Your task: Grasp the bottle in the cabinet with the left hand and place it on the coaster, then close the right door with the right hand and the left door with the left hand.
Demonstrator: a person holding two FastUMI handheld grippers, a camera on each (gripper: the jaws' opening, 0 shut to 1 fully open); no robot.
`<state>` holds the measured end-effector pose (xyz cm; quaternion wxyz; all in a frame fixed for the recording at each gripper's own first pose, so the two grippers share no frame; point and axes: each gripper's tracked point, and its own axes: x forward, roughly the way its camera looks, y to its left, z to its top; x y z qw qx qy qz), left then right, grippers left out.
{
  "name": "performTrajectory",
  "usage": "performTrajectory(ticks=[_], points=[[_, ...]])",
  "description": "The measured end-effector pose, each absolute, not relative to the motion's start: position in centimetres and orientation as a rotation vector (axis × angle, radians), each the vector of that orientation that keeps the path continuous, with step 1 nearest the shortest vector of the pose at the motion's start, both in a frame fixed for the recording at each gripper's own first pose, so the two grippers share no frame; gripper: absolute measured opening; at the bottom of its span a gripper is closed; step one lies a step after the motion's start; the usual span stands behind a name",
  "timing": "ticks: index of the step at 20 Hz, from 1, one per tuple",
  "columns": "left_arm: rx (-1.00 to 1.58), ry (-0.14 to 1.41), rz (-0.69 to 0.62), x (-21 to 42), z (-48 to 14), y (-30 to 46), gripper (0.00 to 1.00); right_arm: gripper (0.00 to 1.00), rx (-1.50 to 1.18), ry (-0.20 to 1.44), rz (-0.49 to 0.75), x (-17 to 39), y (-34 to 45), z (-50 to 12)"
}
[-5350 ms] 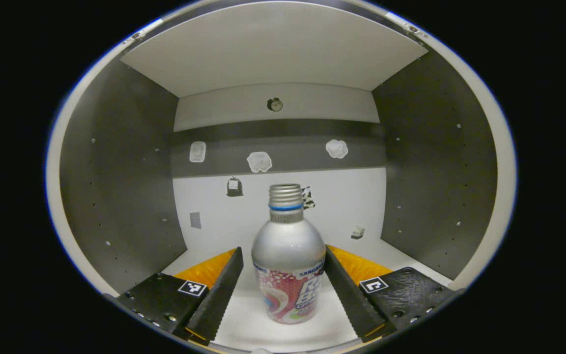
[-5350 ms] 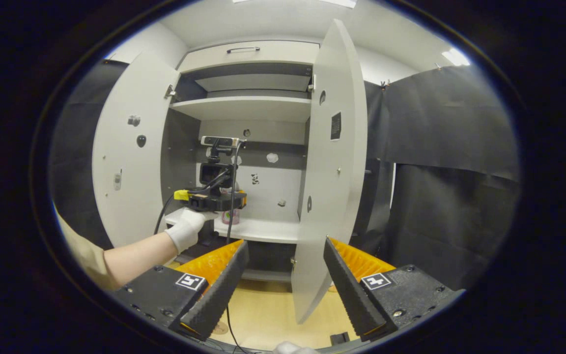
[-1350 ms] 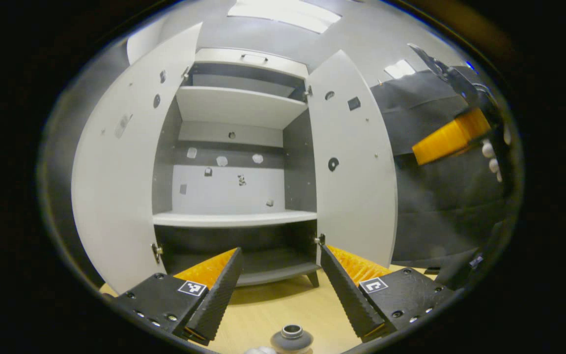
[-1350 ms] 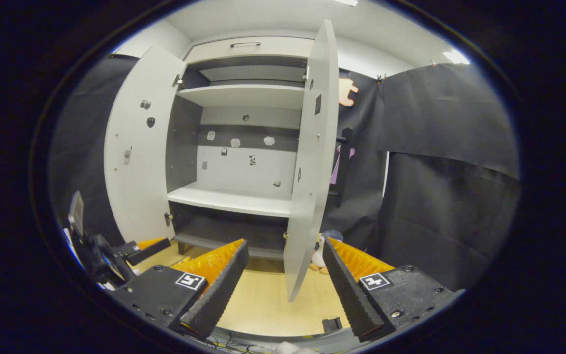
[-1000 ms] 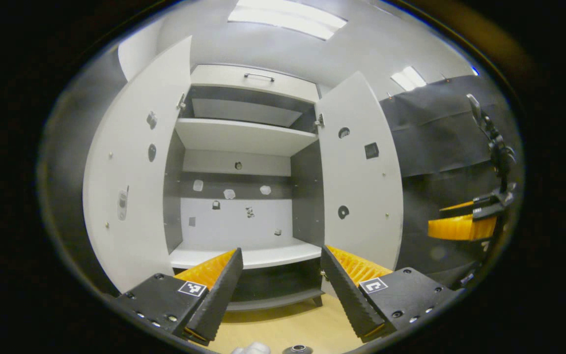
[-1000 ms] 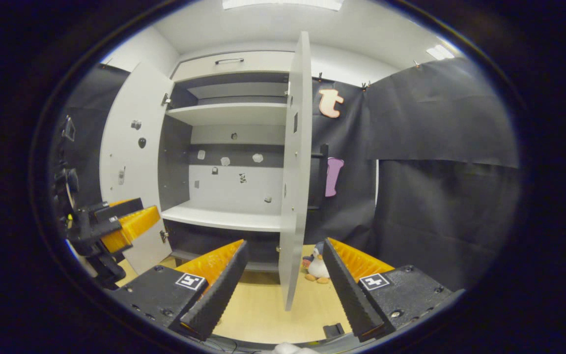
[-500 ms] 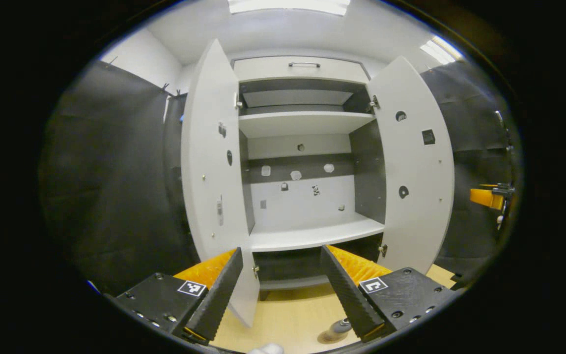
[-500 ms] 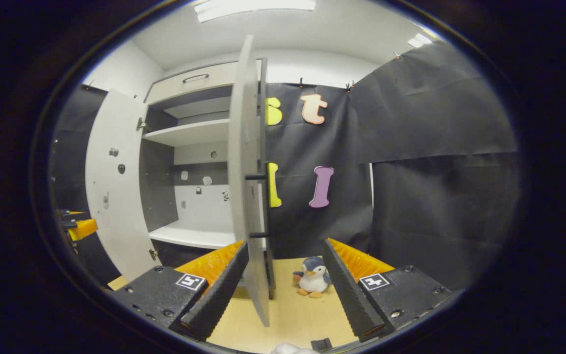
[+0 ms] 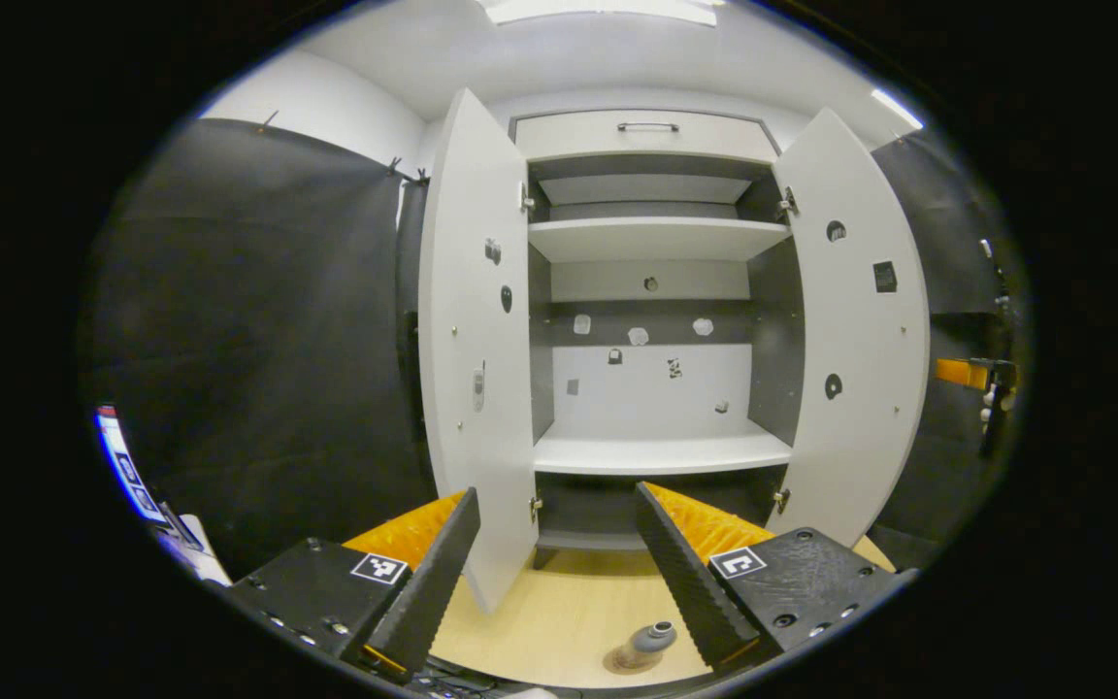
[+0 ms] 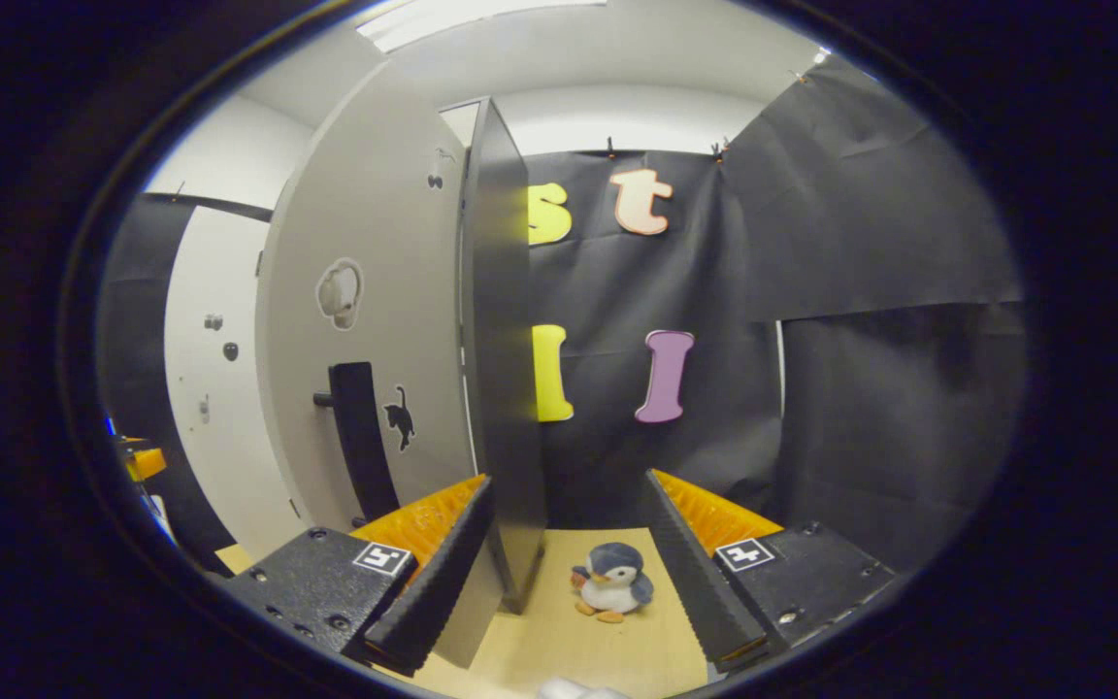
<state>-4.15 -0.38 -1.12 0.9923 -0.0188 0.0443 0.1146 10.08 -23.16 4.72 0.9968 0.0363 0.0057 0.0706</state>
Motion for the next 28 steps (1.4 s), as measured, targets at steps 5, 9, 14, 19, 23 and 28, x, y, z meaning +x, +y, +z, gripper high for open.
performTrajectory(ticks=[5,9,14,19,23,28], points=[[0.005,0.079,0.283,-6.0,-0.3,-1.9,0.97,0.99,0.057,0.004,0.240,11.8,-22.3,5.4],[-0.004,0.076,0.323,-6.6,-0.5,-1.4,0.97,0.99,0.046,-0.004,0.287,12.6,-20.0,6.3],[-0.044,0.091,0.300,-7.9,-2.0,-0.1,0.97,0.94,-0.036,-0.009,0.259,12.0,-18.0,6.9],[-0.028,0.114,0.261,-7.7,-2.6,2.6,0.97,0.93,0.017,0.053,0.197,11.6,-17.4,6.2],[-0.030,0.119,0.224,-7.0,-3.0,4.3,0.98,0.94,-0.006,0.048,0.143,11.1,-15.7,6.2],[-0.023,0.112,0.204,-7.0,-2.9,6.3,0.97,0.94,0.003,0.050,0.151,11.2,-12.0,6.2]])
